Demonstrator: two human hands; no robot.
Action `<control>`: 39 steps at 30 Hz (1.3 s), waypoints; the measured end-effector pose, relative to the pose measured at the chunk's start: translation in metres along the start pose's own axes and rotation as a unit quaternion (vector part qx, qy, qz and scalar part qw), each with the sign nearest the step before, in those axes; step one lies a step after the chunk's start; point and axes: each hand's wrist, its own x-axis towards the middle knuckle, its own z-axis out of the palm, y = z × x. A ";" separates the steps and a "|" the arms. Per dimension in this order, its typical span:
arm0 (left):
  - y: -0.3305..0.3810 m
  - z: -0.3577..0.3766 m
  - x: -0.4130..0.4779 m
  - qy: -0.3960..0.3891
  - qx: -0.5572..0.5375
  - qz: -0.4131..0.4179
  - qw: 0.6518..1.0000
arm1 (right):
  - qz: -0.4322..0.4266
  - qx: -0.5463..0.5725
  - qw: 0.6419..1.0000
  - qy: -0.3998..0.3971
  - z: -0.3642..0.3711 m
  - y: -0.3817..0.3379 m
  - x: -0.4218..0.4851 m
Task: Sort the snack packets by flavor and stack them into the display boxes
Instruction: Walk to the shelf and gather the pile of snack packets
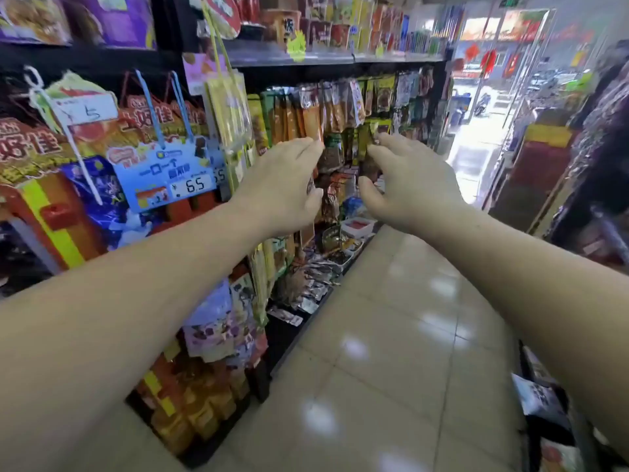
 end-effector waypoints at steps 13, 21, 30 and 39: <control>-0.044 0.311 0.040 -0.233 -0.110 -0.110 0.960 | 0.074 0.036 0.965 -0.251 0.296 0.081 0.007; -0.094 0.476 0.199 -0.291 -0.144 -0.097 0.941 | 0.109 0.061 0.951 -0.284 0.450 0.173 0.115; -0.075 0.619 0.419 -0.313 -0.152 -0.083 0.934 | 0.154 0.053 0.940 -0.299 0.565 0.363 0.234; -0.044 0.766 0.629 -0.350 -0.177 -0.122 0.912 | 0.156 0.067 0.915 -0.367 0.673 0.574 0.374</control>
